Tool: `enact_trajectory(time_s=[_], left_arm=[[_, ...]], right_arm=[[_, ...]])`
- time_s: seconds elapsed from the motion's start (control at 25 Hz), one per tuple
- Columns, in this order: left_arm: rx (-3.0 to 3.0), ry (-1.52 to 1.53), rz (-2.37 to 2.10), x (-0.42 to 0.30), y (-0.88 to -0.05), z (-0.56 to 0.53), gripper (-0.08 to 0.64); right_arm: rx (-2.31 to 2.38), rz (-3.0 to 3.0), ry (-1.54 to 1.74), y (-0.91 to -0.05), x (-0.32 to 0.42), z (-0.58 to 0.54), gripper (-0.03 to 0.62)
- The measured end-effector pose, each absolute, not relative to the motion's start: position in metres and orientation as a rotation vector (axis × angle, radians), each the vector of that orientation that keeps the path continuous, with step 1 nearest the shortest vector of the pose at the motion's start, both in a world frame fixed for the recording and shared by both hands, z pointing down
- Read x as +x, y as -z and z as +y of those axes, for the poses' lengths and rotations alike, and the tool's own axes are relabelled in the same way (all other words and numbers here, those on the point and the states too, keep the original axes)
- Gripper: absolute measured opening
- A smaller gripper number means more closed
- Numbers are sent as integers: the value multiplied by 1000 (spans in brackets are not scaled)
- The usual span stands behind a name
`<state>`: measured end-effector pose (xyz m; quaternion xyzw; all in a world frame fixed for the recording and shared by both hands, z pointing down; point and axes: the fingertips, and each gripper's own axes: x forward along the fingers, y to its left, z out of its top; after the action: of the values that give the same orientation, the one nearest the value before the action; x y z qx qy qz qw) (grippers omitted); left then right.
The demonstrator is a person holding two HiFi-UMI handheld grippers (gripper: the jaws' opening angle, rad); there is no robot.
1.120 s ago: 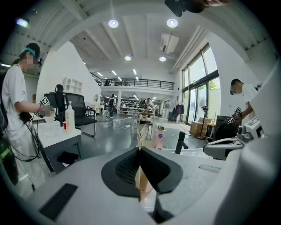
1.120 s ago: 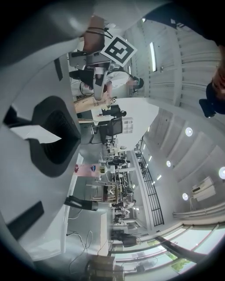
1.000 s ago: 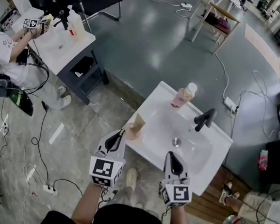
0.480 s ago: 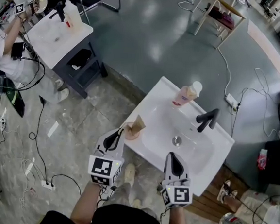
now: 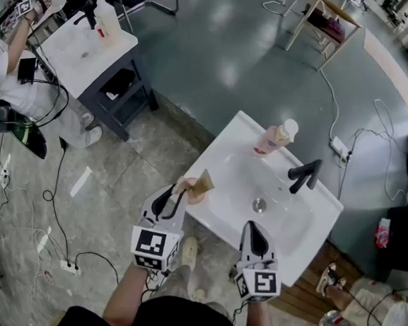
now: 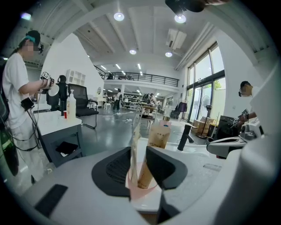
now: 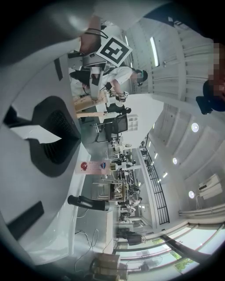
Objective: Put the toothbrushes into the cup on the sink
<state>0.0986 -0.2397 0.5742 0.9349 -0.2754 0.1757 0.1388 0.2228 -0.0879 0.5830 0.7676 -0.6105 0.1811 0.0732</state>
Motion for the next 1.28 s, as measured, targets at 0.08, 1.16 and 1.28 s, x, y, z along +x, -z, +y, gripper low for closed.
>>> enact_trajectory(time_s=[0.08,1.16,1.28], left_arm=[[2702,-516,-758,101,-578,-237,149],[2804,-370,-901,67,-492,-194,178],[2815,-346,-918,55,-477,-177,176]], right_arm=[[2313,-1826,-548,-581,224,-89,-2],[2313,-1924,-340,-519,208,-58,-2],[2315,-1949,-294,-502,200,-50,-2]])
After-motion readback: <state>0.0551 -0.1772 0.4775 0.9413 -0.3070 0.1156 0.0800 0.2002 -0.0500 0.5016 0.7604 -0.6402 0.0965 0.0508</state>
